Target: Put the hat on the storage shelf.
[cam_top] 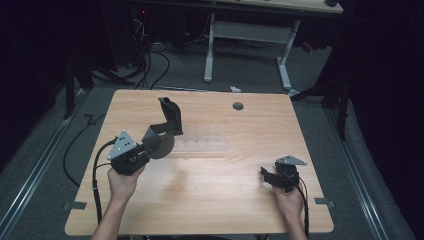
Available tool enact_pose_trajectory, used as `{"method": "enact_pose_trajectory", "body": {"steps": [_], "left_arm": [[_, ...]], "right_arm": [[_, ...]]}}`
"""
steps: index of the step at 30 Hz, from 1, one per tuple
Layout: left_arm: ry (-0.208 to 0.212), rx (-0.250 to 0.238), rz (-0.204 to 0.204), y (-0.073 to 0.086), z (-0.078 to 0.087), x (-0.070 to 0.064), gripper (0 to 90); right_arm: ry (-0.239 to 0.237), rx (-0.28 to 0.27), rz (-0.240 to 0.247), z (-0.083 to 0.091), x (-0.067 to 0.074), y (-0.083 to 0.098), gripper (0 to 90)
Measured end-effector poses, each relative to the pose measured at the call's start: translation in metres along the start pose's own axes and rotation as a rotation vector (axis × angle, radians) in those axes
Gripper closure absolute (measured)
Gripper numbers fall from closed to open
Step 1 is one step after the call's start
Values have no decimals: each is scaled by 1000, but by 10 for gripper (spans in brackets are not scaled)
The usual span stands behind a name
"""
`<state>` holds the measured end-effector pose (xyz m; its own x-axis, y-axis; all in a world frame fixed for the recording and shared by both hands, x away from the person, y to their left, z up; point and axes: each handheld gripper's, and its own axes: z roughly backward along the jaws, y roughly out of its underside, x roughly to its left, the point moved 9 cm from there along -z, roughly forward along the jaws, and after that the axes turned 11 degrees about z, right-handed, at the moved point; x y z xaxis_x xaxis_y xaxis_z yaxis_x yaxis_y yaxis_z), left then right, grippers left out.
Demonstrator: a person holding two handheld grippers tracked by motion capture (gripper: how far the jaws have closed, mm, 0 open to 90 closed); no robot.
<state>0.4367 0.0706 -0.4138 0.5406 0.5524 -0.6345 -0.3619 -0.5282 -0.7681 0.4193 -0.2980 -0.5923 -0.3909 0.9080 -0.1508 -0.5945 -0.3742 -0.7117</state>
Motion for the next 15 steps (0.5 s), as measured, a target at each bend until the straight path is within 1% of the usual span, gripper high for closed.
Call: {"method": "enact_pose_trajectory", "body": {"steps": [5, 9, 15], "left_arm": [[-3, -14, 8, -6, -3, 4, 865], [-13, -32, 3, -10, -7, 8, 865], [-27, -36, 6, -12, -14, 17, 865]], "right_arm": [[1, 0, 0, 0, 0, 0, 358], [2, 1, -1, 0, 0, 0, 358], [4, 2, 1, 0, 0, 0, 357]]}}
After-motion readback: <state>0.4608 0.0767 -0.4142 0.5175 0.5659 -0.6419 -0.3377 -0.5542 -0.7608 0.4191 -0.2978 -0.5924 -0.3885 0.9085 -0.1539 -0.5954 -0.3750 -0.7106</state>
